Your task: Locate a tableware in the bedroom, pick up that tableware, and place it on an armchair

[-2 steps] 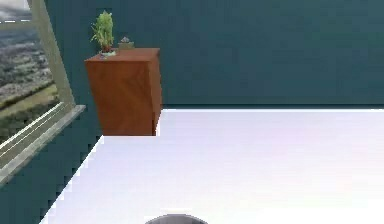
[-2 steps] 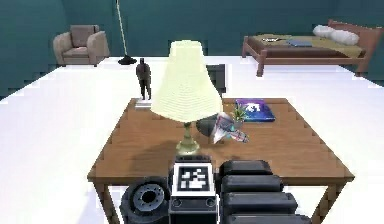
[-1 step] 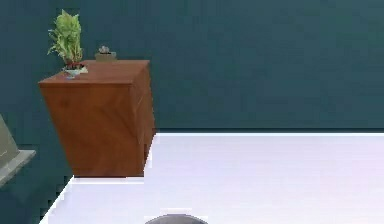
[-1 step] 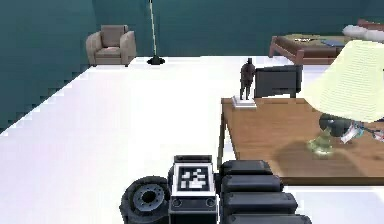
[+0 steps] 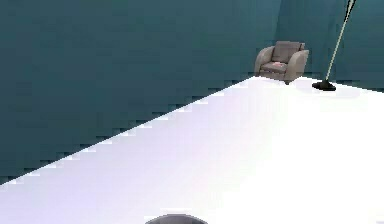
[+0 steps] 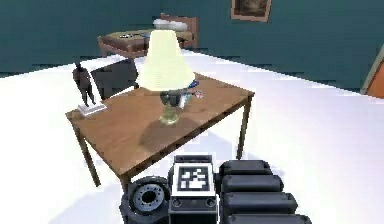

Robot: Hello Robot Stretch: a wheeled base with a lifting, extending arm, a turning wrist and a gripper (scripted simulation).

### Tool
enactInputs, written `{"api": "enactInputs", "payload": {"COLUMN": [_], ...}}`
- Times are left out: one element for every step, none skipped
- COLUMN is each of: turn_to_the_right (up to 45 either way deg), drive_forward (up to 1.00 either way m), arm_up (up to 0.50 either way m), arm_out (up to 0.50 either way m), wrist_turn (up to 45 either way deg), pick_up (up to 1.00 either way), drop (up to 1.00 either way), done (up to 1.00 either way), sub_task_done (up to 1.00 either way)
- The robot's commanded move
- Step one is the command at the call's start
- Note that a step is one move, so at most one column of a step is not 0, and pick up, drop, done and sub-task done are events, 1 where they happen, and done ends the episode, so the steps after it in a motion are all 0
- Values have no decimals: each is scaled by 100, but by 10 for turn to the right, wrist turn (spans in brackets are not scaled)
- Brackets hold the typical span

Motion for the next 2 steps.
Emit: {"api": "enactInputs", "payload": {"turn_to_the_right": [0, 210], "drive_forward": [45, 0], "arm_up": [0, 0], "arm_out": [0, 0], "wrist_turn": [0, 0], "pick_up": [0, 0], "drop": [0, 0], "done": [0, 0], "sub_task_done": [0, 0]}}
